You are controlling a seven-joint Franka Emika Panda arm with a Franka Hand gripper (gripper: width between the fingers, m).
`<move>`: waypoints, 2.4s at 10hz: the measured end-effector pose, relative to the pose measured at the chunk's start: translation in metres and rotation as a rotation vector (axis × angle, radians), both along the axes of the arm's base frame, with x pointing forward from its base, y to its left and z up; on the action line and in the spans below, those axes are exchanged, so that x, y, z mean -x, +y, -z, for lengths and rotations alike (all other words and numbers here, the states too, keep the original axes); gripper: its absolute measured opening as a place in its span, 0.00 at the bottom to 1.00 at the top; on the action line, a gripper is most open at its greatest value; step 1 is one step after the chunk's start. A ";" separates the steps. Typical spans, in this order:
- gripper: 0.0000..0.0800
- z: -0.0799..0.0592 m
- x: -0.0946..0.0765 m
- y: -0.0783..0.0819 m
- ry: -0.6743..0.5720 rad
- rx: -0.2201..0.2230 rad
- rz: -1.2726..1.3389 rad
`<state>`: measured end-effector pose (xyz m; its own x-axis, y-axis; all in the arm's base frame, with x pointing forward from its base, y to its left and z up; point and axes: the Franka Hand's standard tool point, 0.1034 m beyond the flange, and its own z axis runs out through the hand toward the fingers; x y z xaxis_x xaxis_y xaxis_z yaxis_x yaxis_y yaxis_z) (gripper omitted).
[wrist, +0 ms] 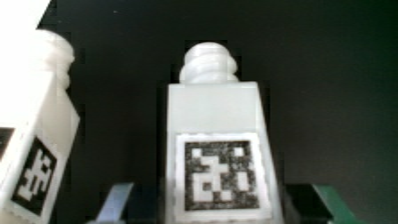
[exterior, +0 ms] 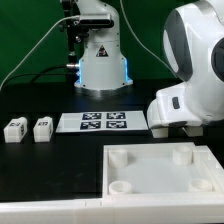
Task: Assemble one leg
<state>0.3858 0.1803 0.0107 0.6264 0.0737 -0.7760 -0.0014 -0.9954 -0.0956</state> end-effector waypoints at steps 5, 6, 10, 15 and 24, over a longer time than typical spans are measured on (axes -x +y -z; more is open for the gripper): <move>0.36 -0.001 -0.001 -0.001 -0.001 -0.002 0.000; 0.36 -0.018 -0.011 -0.009 0.008 -0.023 -0.013; 0.36 -0.093 -0.064 -0.034 -0.160 -0.048 0.008; 0.36 -0.123 -0.086 -0.046 -0.713 -0.050 0.018; 0.36 -0.164 -0.185 -0.060 -1.453 -0.096 0.025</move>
Offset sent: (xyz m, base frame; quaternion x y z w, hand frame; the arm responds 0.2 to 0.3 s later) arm 0.0000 0.0000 0.0000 0.0000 0.0000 0.0000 1.0000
